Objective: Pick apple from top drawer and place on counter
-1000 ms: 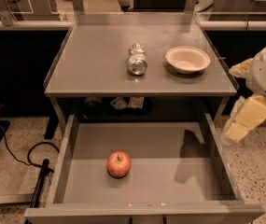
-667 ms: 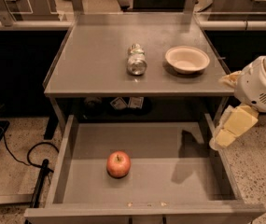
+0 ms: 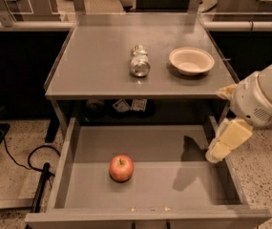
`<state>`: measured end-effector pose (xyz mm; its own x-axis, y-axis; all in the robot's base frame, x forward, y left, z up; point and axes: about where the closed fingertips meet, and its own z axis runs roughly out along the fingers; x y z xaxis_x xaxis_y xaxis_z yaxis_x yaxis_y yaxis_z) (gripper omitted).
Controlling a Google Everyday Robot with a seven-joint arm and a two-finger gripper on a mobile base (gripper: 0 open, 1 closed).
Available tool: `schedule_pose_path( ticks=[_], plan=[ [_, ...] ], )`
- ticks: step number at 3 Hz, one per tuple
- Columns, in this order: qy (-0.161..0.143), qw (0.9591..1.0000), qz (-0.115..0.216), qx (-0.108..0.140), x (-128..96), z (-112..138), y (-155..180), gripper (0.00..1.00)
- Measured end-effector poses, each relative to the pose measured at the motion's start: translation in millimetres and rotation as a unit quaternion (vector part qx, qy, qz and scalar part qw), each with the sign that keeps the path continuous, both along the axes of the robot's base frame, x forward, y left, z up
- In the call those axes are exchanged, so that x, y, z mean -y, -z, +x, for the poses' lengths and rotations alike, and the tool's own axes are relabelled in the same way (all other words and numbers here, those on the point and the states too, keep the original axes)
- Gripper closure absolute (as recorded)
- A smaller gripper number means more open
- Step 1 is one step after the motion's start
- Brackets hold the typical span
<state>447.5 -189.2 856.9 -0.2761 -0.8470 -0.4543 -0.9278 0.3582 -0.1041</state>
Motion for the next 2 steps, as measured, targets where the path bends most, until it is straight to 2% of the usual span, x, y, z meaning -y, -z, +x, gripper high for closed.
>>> schedule_pose_path(
  ticks=[2],
  plan=[
    [-0.032,0.9994,0.016,-0.002,-41,5,61,0.00]
  ],
)
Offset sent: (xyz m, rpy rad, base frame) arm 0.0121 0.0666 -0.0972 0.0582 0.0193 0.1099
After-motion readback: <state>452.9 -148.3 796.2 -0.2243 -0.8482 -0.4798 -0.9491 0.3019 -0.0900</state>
